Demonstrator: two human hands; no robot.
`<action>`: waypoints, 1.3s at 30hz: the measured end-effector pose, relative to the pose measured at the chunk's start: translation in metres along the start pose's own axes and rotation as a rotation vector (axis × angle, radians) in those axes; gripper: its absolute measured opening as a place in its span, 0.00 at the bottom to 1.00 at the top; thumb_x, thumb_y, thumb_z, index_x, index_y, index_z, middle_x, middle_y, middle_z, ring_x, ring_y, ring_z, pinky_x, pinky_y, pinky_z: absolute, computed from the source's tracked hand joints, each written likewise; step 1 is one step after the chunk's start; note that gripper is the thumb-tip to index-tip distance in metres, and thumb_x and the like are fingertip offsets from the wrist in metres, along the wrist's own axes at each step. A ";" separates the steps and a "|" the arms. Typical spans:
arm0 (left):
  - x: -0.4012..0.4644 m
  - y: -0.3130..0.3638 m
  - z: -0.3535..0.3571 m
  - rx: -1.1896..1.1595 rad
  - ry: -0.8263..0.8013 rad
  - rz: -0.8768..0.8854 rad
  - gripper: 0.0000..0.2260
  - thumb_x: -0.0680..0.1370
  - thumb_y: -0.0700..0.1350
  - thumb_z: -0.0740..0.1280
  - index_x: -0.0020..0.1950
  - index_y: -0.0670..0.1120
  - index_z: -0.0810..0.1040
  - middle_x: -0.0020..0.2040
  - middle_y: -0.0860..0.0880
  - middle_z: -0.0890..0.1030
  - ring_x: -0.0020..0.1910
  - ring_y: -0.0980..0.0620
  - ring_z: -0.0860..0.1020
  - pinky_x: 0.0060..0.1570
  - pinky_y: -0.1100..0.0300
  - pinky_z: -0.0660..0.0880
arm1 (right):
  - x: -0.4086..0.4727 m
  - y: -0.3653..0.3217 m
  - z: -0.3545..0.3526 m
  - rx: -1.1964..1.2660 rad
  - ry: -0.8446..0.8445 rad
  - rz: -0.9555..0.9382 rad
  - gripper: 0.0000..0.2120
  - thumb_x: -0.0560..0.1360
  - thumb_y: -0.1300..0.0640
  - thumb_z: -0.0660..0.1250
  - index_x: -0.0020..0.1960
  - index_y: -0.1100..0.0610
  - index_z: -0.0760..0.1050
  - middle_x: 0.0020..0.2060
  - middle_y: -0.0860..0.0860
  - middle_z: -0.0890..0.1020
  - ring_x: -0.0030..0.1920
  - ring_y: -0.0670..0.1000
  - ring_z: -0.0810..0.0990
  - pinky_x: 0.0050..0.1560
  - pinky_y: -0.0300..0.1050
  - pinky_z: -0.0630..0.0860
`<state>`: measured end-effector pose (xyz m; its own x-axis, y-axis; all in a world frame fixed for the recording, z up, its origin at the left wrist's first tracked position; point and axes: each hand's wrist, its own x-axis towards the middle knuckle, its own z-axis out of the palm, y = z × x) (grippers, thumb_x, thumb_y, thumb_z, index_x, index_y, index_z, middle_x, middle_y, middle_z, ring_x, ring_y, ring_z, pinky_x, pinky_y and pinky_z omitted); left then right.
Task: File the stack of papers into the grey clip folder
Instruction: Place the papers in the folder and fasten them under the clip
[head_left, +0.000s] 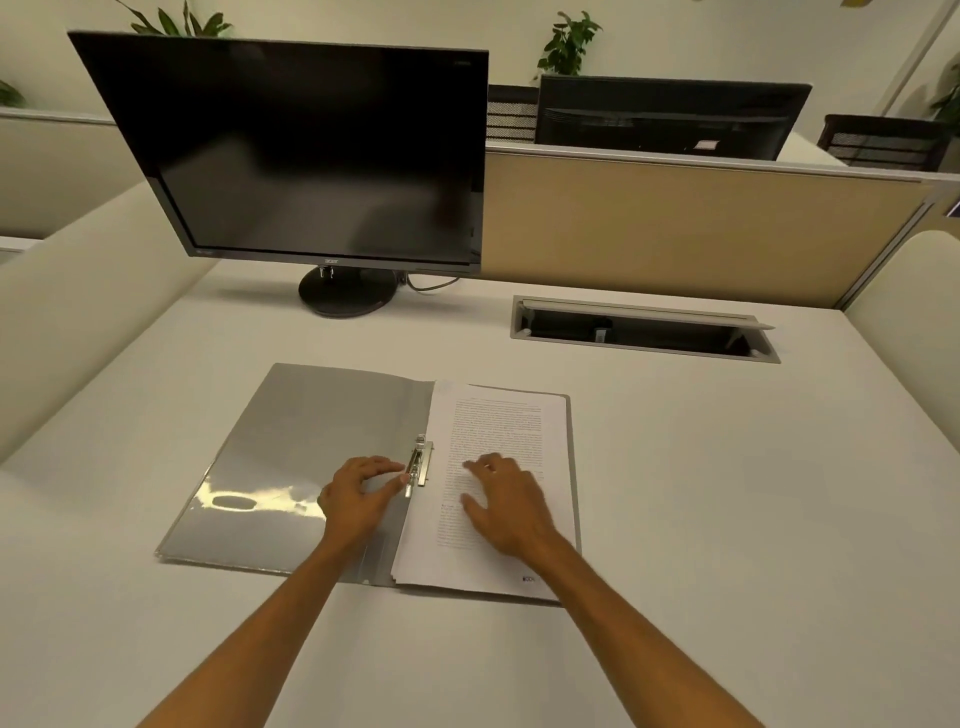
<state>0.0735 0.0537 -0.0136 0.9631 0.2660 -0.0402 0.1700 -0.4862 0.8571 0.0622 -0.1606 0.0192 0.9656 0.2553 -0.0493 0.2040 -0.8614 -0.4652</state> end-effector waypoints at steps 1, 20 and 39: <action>0.000 0.001 0.000 0.037 0.002 -0.005 0.08 0.70 0.53 0.74 0.48 0.57 0.81 0.59 0.53 0.78 0.60 0.50 0.74 0.68 0.43 0.63 | 0.000 -0.009 0.006 -0.003 -0.020 -0.039 0.24 0.78 0.46 0.58 0.73 0.51 0.64 0.70 0.52 0.69 0.68 0.53 0.67 0.68 0.51 0.63; 0.008 -0.015 0.002 0.385 -0.111 -0.052 0.43 0.63 0.69 0.59 0.75 0.54 0.58 0.78 0.50 0.53 0.77 0.47 0.50 0.73 0.44 0.47 | 0.004 -0.046 0.042 -0.058 -0.044 -0.065 0.22 0.79 0.46 0.56 0.72 0.49 0.63 0.71 0.51 0.68 0.69 0.53 0.66 0.68 0.52 0.65; 0.010 -0.014 -0.016 0.351 -0.146 -0.034 0.30 0.74 0.58 0.66 0.72 0.50 0.64 0.77 0.47 0.58 0.76 0.44 0.56 0.72 0.42 0.51 | 0.002 -0.044 0.045 -0.118 -0.068 -0.091 0.24 0.80 0.45 0.53 0.74 0.49 0.60 0.72 0.51 0.65 0.70 0.54 0.64 0.68 0.53 0.63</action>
<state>0.0775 0.0761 -0.0179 0.9709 0.1776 -0.1605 0.2392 -0.7416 0.6267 0.0476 -0.1021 -0.0003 0.9299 0.3606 -0.0731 0.3119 -0.8779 -0.3634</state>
